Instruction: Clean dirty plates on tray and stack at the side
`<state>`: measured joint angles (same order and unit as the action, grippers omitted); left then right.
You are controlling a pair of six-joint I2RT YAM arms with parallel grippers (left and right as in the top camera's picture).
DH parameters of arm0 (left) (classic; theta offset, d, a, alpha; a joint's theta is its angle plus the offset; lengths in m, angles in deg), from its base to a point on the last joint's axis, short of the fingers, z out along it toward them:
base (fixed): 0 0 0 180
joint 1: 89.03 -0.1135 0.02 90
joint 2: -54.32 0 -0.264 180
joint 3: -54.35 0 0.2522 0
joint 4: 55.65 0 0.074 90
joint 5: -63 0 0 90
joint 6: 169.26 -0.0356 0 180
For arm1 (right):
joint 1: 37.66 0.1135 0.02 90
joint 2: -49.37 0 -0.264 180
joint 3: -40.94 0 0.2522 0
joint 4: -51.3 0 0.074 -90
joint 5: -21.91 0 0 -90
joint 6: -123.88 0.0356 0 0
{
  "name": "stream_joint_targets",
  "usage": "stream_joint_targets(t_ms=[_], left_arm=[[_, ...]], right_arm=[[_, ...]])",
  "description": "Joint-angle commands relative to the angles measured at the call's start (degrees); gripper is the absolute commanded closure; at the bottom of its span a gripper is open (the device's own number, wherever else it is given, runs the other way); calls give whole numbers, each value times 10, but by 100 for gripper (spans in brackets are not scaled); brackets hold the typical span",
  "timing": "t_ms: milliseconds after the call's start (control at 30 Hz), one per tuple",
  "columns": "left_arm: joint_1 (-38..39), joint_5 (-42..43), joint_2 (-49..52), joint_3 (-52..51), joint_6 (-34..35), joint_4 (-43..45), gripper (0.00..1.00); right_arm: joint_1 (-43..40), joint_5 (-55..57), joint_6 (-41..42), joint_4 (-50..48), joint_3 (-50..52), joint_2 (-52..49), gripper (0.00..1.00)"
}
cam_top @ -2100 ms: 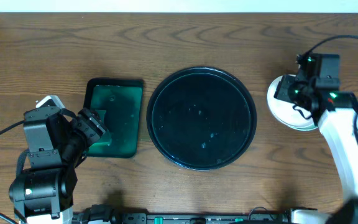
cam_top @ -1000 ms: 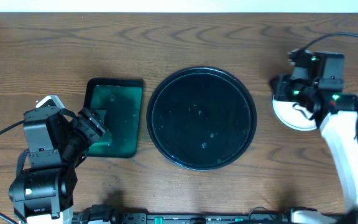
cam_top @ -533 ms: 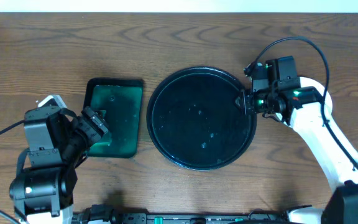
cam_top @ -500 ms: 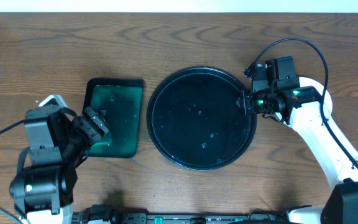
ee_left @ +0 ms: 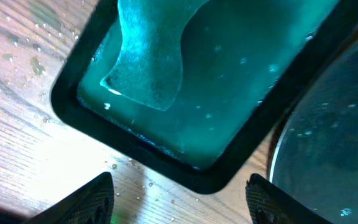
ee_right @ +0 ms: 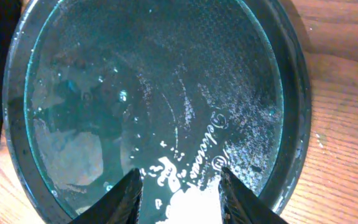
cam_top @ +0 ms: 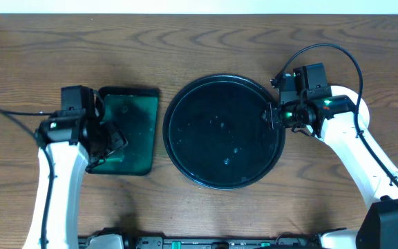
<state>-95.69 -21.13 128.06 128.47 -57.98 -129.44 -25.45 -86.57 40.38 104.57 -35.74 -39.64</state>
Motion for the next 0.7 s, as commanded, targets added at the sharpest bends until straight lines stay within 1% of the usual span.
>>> stream_joint_targets(t_ms=[0,33,67,167,200,233,267,433,500,533,567,667], left_arm=[[-1,-5,17,-3,-9,-2,33],[-1,-5,15,-3,-9,-1,32],[-1,-5,12,-3,-9,-1,32],[-1,-5,-9,-3,-12,-2,32],[-1,-4,-21,-3,-12,-2,33],[-1,-5,-32,-3,-12,-4,33],[-1,-5,-46,-2,-12,-6,33],[-1,-5,-139,-2,-11,-6,31],[-1,-5,-171,-2,-11,-6,19],[-1,-5,-184,-2,-11,-6,19],[-1,-5,-196,-2,-11,-6,13],[-1,-5,-219,-2,2,-5,12]], right_arm=[[2,5,1,1,0,-3,61],[2,5,1,0,0,-3,60],[2,5,1,0,0,-3,57],[2,4,1,0,0,-2,45],[2,4,1,0,0,-2,35],[2,2,3,1,0,-2,9],[2,0,3,2,0,-2,1],[2,-12,3,2,0,-2,1],[2,-12,3,2,0,-2,1],[2,-12,3,2,0,-2,1],[2,-12,3,2,0,-2,1],[2,-12,3,2,0,-2,1]])
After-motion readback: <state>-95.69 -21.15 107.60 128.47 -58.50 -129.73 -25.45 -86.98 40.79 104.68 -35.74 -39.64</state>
